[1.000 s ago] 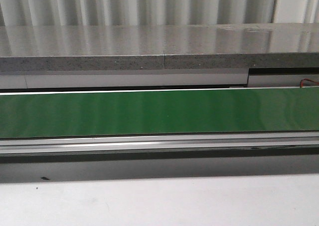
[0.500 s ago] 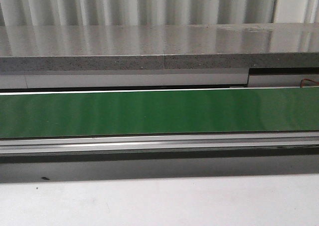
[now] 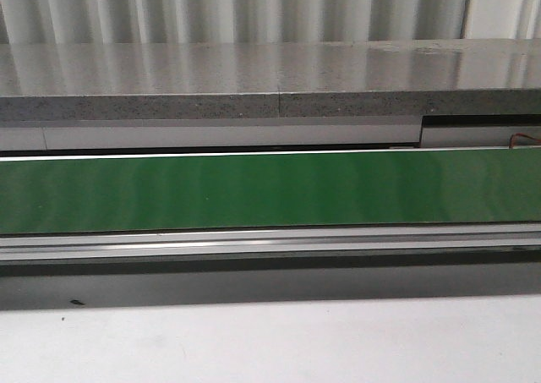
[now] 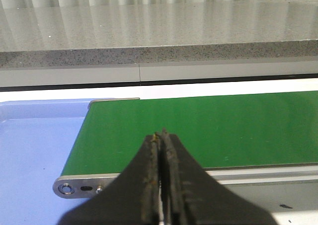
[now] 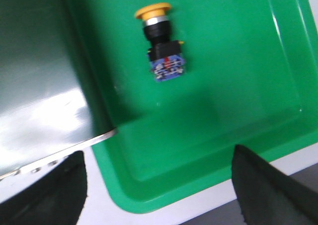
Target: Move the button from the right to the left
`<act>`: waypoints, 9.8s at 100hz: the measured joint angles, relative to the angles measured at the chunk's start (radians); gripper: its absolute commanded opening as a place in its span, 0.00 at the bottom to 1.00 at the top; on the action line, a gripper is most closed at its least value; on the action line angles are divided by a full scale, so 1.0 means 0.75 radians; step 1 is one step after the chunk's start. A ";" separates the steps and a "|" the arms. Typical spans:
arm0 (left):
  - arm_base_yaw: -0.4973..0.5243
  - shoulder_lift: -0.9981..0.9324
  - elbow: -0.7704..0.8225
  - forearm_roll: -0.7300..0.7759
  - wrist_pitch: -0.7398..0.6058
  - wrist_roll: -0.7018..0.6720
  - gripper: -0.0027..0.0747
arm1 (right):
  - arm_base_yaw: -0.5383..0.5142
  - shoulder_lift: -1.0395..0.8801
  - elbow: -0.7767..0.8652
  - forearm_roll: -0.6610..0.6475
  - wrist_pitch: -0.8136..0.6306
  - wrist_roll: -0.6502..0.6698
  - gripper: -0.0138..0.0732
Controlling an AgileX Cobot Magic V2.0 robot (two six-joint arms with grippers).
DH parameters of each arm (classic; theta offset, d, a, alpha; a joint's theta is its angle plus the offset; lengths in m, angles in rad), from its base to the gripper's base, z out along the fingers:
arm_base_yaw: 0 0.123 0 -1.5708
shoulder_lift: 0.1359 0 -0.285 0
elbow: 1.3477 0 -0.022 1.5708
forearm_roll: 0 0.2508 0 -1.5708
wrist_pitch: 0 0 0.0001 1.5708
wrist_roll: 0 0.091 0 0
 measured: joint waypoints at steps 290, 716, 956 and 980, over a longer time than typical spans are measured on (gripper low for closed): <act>0.000 0.000 0.000 0.000 0.000 0.000 0.01 | 0.376 0.456 -0.265 0.167 0.057 0.060 0.80; 0.000 1.347 -1.123 -0.674 0.828 0.144 0.88 | 0.625 -1.606 1.046 0.232 -0.714 -0.143 0.08; -0.506 2.418 -1.910 0.041 1.187 -0.573 0.10 | 0.625 -1.606 1.046 0.232 -0.714 -0.146 0.08; -0.278 2.310 -1.910 0.058 1.261 -0.461 0.10 | 0.625 -1.606 1.046 0.232 -0.714 -0.146 0.08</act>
